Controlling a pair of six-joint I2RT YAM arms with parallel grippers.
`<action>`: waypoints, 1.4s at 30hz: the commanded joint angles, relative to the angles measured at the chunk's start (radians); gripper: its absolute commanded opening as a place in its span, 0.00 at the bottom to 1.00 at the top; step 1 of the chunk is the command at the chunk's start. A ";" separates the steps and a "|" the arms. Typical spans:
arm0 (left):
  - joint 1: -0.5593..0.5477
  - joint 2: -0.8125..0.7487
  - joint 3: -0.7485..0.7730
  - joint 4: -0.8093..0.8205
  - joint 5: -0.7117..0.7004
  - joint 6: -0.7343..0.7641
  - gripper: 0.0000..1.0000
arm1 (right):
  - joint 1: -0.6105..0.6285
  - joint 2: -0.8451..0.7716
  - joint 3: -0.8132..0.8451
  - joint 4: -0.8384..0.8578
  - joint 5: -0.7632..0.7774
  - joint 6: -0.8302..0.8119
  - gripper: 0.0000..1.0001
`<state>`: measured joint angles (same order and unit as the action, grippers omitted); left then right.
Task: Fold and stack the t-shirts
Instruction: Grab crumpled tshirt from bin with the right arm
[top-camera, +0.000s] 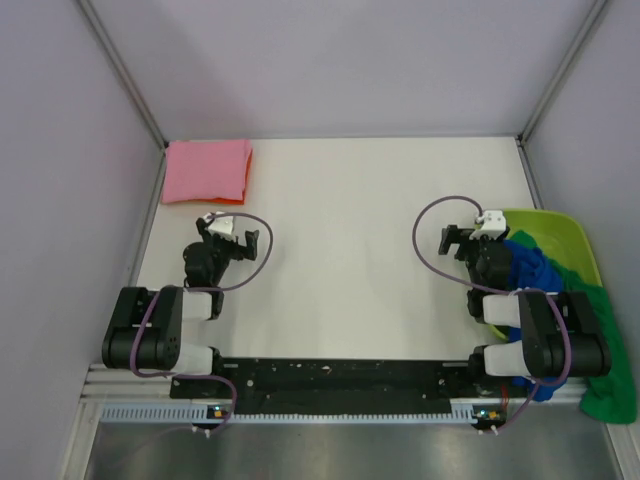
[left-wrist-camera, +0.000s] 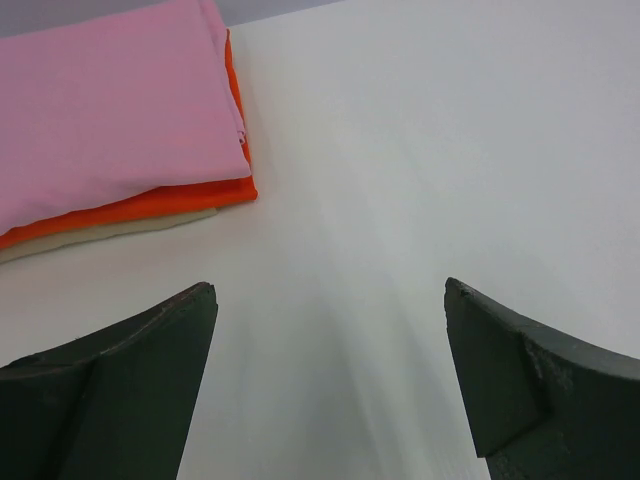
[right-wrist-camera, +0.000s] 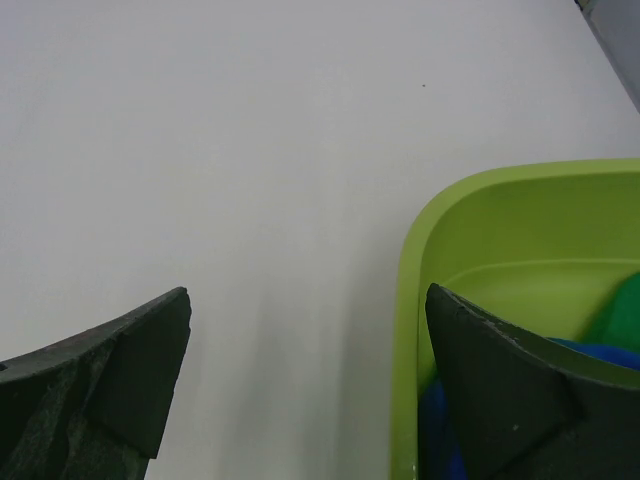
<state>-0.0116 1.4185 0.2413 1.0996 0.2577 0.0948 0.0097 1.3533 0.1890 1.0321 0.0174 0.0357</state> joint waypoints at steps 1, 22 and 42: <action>0.004 0.007 0.001 0.071 0.012 -0.017 0.99 | -0.005 -0.032 0.042 -0.018 -0.002 0.006 0.99; 0.016 -0.147 0.716 -1.394 0.319 0.160 0.99 | -0.372 -0.356 0.675 -1.529 0.180 0.518 0.77; -0.024 -0.159 0.809 -1.693 0.334 0.327 0.99 | -0.384 -0.264 0.533 -1.773 0.747 0.963 0.19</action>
<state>-0.0330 1.3052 0.9985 -0.5304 0.5793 0.3672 -0.3695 1.0863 0.6746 -0.7219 0.7811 0.9771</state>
